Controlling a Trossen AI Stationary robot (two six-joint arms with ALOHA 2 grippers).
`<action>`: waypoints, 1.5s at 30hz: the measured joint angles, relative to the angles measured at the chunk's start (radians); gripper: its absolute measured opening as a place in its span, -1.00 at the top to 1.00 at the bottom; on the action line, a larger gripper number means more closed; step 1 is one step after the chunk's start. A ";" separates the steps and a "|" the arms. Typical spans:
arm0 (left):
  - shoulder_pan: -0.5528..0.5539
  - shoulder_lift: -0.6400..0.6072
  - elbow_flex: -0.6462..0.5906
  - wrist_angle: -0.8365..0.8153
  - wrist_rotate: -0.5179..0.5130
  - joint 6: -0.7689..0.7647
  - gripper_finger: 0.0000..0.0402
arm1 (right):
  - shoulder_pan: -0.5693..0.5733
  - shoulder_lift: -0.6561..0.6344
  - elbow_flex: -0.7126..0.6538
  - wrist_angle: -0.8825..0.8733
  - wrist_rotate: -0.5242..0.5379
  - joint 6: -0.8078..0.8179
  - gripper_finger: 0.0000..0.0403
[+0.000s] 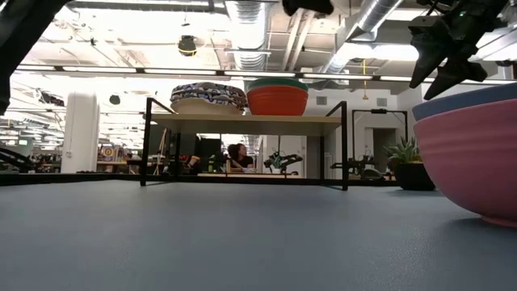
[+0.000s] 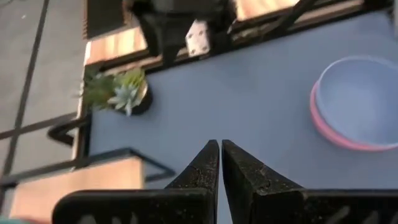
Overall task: Place and stack bowls onto a shelf
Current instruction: Stack the blue bowl on the green bowl on the shelf
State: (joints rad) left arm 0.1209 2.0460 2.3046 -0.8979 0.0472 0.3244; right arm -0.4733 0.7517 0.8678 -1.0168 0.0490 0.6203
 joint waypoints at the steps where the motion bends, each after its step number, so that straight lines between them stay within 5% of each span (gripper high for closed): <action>1: -0.012 0.000 -0.010 0.018 0.013 -0.008 0.97 | 0.001 0.000 0.000 0.000 -0.001 -0.001 -0.29; 12: -0.167 0.002 -0.197 0.222 -0.027 -0.007 0.65 | 0.002 0.001 0.000 -0.001 -0.025 -0.026 -0.29; 27: -0.271 0.002 -0.591 0.833 -0.152 -0.334 0.38 | 0.002 0.008 -0.016 -0.001 -0.025 0.001 -0.29; 45: -0.310 0.095 -0.634 0.946 -0.228 -0.417 0.38 | 0.002 0.006 -0.056 0.001 -0.029 0.001 -0.29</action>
State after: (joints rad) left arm -0.1889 2.1407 1.6708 0.0480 -0.1810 -0.0927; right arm -0.4713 0.7582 0.8116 -1.0163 0.0199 0.6211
